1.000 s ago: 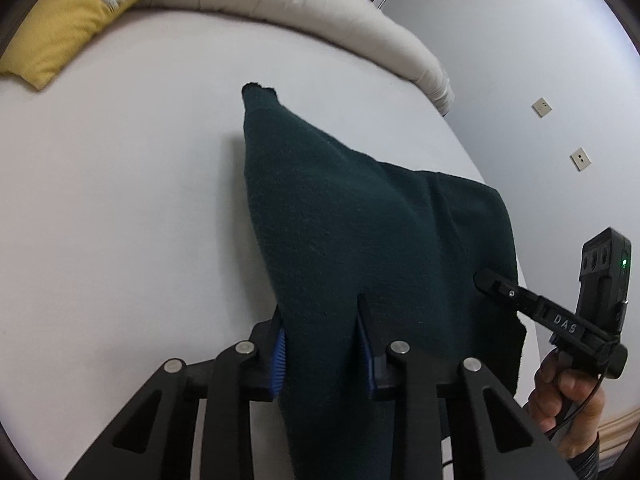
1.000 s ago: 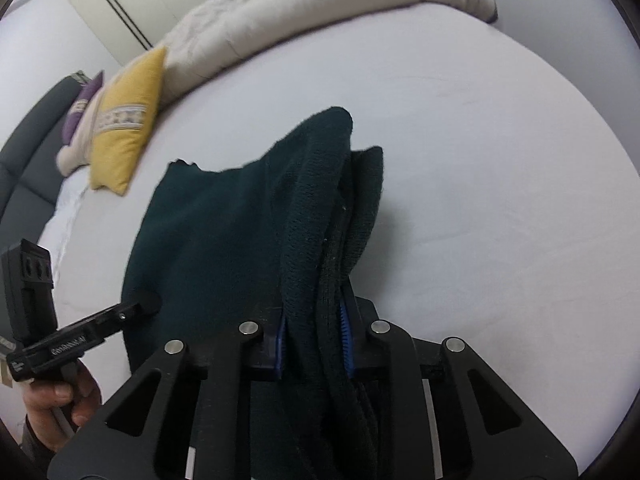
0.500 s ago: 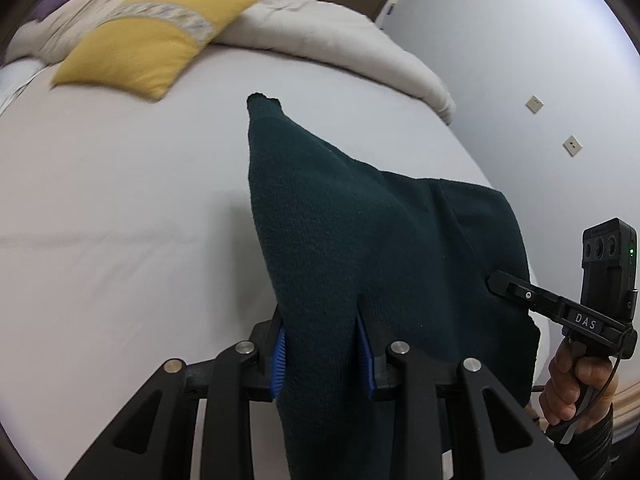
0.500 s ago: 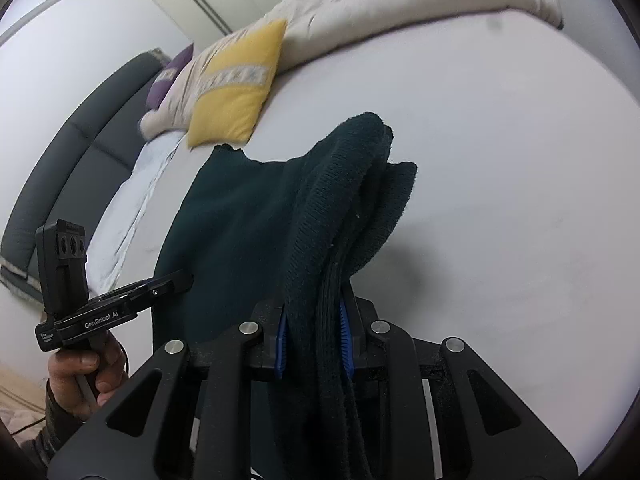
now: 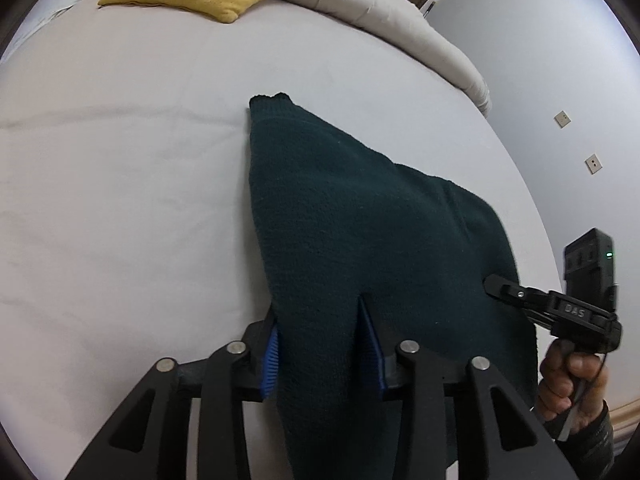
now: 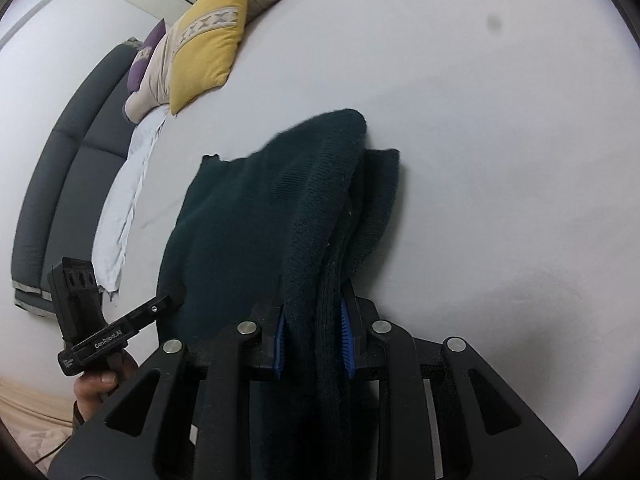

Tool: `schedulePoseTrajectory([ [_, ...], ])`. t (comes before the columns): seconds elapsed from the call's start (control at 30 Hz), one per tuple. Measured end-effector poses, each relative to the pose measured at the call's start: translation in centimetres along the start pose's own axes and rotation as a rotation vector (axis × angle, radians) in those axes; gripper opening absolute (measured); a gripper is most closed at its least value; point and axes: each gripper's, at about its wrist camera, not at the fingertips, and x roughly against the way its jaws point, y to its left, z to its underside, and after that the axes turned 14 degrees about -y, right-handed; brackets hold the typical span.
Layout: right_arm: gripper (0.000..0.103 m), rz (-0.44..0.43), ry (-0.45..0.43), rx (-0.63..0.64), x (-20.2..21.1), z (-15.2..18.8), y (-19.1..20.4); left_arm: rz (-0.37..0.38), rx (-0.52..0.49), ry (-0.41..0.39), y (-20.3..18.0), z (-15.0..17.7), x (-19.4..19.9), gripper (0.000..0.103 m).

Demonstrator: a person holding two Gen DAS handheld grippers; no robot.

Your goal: Fold small clothes

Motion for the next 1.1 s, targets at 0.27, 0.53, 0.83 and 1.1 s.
schedulePoseTrajectory([
  [0.27,0.036,-0.045,-0.068,-0.144,1.1,0.6,-3.2,0.061,0.152,-0.018,2.9,0.6,1.4,0.059],
  [0.53,0.039,-0.243,-0.125,-0.107,7.0,0.4,0.9,0.205,0.048,-0.126,-1.8,-0.3,6.5,0.058],
  [0.83,0.026,-0.296,0.0,-0.265,2.7,4.9,-2.1,0.349,0.209,-0.013,0.7,2.7,2.1,0.057],
  [1.1,0.028,-0.312,0.012,-0.269,4.4,6.9,-3.6,0.38,0.228,0.0,2.1,2.2,2.0,0.057],
])
